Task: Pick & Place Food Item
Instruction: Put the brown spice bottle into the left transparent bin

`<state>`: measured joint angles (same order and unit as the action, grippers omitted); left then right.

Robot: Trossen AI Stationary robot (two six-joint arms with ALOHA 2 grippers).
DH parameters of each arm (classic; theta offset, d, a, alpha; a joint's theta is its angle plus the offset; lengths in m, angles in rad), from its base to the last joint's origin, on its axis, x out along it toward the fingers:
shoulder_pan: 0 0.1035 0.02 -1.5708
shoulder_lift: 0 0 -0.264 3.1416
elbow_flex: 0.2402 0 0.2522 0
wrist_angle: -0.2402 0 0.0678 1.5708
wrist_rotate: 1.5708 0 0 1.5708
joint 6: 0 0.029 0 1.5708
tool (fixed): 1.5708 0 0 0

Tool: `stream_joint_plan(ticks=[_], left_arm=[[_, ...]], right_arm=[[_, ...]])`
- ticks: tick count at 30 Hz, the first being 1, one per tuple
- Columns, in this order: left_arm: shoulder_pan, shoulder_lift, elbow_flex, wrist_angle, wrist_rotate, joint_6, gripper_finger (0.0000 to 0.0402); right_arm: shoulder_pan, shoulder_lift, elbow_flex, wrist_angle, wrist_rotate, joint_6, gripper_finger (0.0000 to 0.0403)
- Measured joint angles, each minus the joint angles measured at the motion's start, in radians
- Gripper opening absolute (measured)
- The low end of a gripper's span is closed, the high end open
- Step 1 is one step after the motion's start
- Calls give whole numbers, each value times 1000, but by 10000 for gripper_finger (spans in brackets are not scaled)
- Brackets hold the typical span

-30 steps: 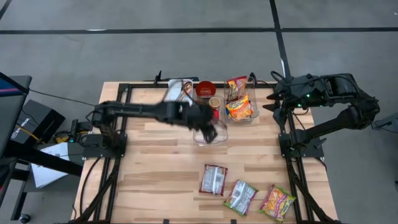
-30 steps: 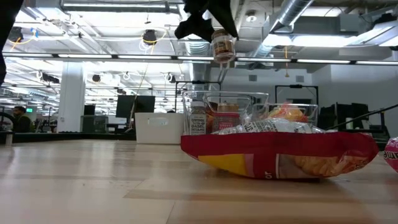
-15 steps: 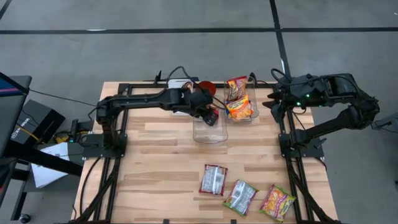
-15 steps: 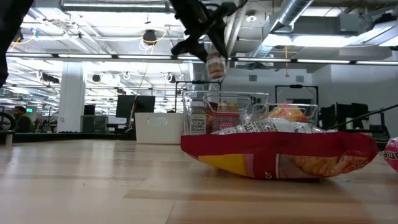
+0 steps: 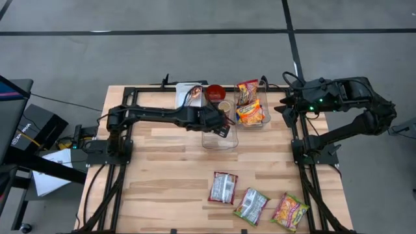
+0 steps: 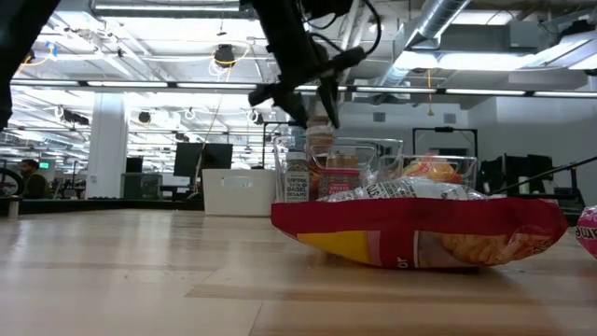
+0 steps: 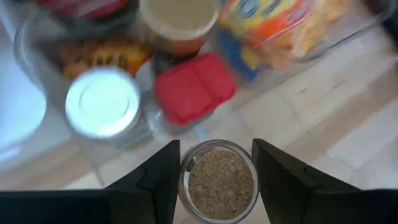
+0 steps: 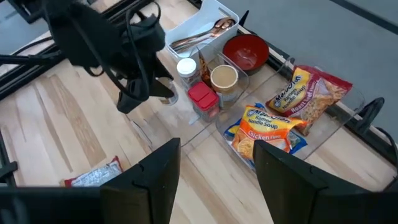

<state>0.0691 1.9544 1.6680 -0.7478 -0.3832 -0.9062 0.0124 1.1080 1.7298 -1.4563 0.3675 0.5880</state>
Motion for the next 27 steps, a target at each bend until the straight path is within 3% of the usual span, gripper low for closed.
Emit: stream_joint_plan(ticks=[7,14,27], left_arm=[[-35,-1,-93,12,-15,-168,169],[-60,-3,-169,77,-107,-241,169],[-41,-4,-252,182,-130,-280,169]], right_arm=[[0,0,0,-11,0,7,195],[0,0,0,-12,-1,7,195],[0,0,0,-14,-3,23,195]])
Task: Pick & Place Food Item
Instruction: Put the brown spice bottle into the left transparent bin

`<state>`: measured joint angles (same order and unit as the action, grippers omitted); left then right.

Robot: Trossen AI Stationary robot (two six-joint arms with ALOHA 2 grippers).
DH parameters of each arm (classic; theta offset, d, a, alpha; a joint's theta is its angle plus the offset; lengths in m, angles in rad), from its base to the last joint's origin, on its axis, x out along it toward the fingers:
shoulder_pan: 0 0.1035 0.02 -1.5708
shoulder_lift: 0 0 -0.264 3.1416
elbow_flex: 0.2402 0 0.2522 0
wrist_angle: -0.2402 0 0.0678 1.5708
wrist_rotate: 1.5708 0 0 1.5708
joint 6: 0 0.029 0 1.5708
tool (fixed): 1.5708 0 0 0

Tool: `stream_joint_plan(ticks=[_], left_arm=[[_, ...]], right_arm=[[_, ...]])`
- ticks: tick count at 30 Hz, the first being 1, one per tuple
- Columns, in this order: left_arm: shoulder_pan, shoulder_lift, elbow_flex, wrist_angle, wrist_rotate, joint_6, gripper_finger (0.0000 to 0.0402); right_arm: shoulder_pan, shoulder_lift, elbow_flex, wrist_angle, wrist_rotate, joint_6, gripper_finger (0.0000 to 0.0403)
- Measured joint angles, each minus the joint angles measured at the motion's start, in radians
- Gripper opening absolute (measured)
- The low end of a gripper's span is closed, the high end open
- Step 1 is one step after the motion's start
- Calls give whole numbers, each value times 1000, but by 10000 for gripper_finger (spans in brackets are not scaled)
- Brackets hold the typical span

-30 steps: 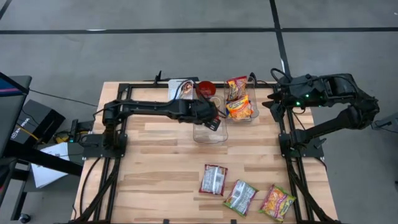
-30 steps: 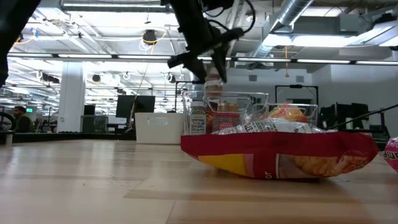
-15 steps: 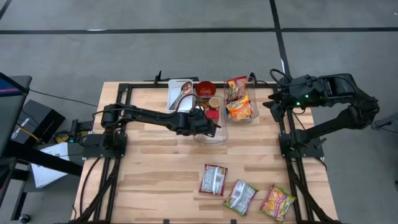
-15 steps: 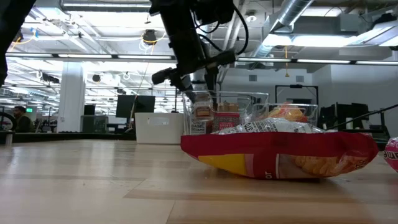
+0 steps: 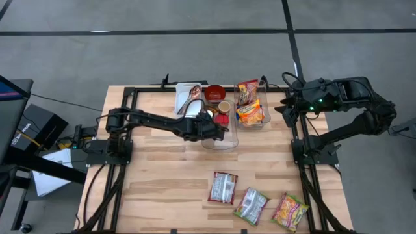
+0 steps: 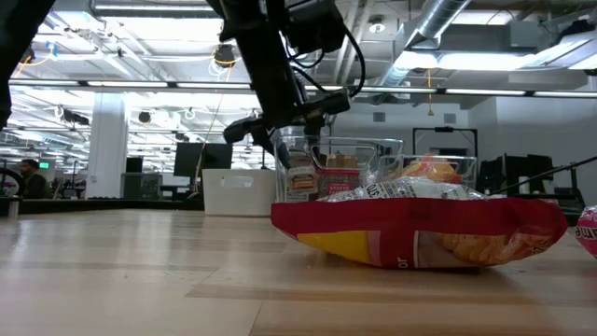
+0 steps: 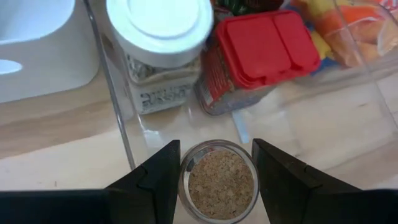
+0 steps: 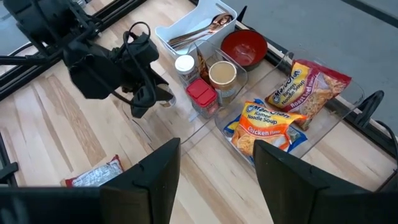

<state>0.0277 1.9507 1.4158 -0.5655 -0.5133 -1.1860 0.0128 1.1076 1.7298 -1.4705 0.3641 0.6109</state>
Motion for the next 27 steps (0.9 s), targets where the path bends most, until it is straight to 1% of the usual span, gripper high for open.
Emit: stream_joint_plan(ticks=[4,10,22,25,27], left_arm=[[14,0,0,1,6,1,169],[27,0,0,36,16,46,169],[33,0,0,33,46,39,169],[38,0,0,32,69,26,169],[38,0,0,32,65,26,169]], right_arm=[[0,0,0,-3,0,0,195],[0,0,0,-3,1,-4,195],[0,0,0,-3,3,-9,195],[0,0,0,-3,3,-12,195],[0,0,0,-3,3,-11,195]])
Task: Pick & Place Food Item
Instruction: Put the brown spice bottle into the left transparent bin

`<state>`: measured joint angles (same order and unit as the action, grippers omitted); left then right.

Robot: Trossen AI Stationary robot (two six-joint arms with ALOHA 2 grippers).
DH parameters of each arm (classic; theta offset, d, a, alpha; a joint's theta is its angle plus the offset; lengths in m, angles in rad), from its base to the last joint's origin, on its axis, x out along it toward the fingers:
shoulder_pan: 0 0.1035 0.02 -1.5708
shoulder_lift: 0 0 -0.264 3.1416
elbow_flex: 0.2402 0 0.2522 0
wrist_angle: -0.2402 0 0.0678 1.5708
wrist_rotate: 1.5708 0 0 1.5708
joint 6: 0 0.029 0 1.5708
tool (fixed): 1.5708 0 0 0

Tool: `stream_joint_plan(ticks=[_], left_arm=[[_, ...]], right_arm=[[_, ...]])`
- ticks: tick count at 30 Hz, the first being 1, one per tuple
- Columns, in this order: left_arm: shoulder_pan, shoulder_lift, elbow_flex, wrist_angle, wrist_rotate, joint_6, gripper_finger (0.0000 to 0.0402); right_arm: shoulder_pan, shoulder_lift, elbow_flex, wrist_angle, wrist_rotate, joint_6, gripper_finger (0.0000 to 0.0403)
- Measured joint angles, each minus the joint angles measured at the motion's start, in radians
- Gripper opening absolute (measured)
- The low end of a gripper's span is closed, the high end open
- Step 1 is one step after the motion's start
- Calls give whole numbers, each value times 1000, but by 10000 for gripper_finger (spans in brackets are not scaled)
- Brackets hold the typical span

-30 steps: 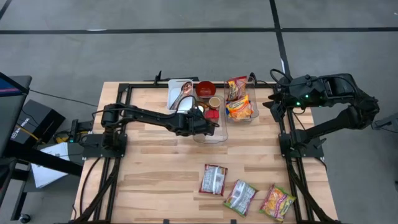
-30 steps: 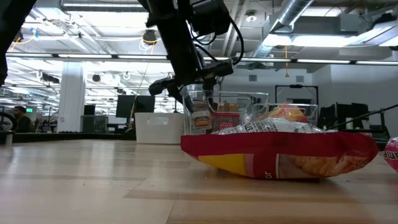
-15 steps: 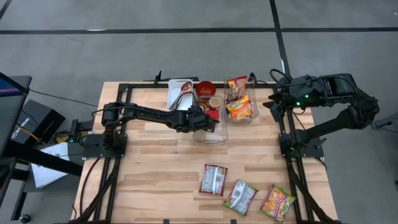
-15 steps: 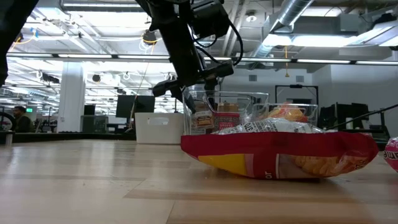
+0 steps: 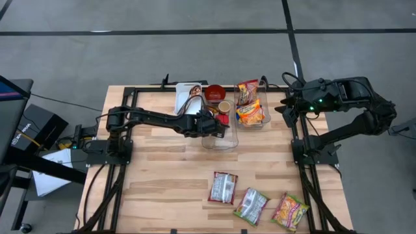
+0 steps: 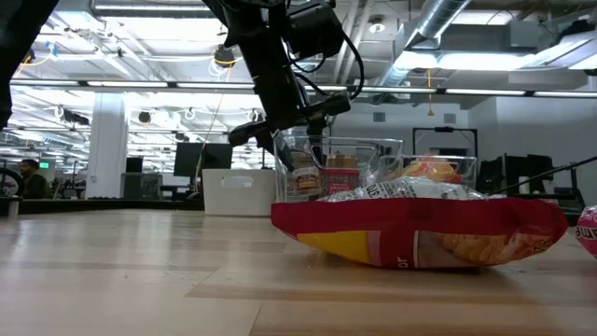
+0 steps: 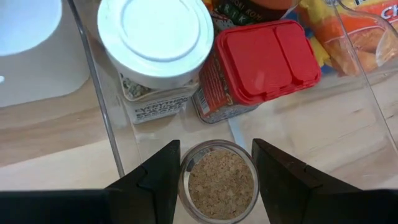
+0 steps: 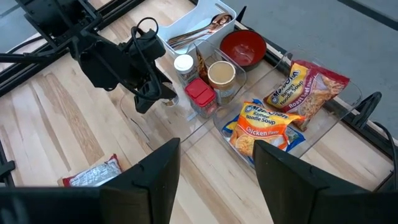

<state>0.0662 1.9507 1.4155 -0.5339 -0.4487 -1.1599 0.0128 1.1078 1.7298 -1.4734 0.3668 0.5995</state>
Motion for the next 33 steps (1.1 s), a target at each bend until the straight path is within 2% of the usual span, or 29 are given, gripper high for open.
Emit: stream_joint_plan(ticks=[33], left_arm=[[6,0,0,56,40,-85,169]], right_arm=[[0,0,0,0,0,-24,195]])
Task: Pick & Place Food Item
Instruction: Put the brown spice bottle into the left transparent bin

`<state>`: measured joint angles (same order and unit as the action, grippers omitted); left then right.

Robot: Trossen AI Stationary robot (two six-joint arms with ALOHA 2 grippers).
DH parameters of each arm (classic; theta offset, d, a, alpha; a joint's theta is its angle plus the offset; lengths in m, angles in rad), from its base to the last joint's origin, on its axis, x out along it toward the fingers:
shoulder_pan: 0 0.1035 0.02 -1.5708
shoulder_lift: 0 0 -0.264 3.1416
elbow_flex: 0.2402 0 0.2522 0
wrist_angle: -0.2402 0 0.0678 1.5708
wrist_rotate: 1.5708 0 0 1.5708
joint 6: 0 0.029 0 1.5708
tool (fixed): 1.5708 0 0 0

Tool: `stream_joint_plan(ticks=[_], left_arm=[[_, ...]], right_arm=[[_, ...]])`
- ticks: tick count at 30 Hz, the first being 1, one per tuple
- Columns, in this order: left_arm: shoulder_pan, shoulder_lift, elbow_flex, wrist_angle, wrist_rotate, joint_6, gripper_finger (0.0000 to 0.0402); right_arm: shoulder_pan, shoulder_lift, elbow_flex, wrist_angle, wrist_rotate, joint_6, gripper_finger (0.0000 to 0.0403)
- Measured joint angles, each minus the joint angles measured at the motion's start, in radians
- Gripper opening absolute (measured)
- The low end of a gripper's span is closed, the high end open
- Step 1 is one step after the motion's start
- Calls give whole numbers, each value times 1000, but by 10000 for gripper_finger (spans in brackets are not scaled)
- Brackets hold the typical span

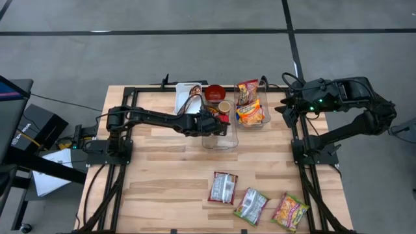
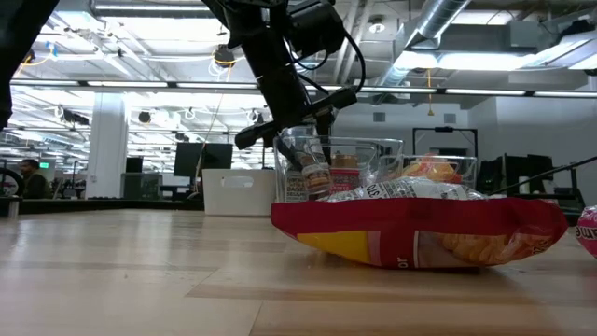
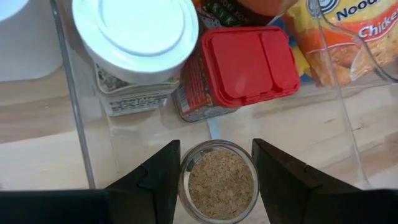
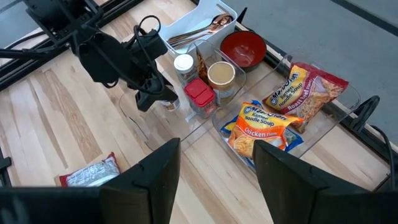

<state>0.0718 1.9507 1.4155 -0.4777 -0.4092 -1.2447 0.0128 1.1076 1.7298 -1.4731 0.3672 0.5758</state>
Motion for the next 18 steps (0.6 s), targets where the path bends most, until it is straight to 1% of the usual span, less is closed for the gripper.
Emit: stream_joint_plan(ticks=[4,13,16,18], left_arm=[[1,0,17,-5,24,-2,169],[23,0,65,-7,8,5,169],[26,16,63,-15,39,-3,169],[16,31,65,-15,42,-12,169]], right_arm=[[0,0,0,0,0,-2,195],[0,0,0,0,0,-23,195],[0,0,0,0,0,-28,195],[0,-1,0,0,0,-32,195]])
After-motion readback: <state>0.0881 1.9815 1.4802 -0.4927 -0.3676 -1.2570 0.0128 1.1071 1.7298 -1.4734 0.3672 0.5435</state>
